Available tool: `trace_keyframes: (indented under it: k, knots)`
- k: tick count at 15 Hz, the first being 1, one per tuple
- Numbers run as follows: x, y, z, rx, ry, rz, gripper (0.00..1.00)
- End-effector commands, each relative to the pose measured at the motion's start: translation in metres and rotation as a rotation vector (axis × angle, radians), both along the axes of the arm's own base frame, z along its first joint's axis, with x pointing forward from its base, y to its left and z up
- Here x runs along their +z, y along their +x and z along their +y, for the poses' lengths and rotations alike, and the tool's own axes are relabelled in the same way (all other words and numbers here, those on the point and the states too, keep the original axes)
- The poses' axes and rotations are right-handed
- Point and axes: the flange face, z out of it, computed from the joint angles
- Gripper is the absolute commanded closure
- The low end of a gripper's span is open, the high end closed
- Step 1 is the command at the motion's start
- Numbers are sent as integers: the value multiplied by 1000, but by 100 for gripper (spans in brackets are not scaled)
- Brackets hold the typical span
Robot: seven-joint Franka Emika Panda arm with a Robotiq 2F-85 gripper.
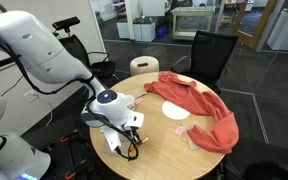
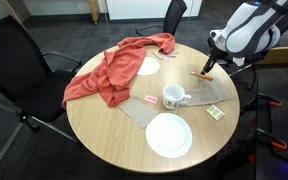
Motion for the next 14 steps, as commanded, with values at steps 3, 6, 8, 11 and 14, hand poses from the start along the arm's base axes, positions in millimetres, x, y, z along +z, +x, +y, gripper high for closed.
trace_keyframes:
  k: [3, 6, 8, 11, 14]
  knots:
    - [32, -7, 2, -30, -16, -54, 1]
    - [55, -13, 6, -12, -27, -92, 0]
    - [70, -17, 8, -8, -33, -117, 0]
    - [86, -25, 8, -3, -42, -144, 0]
    - [81, -17, 5, -2, -36, -132, 0]
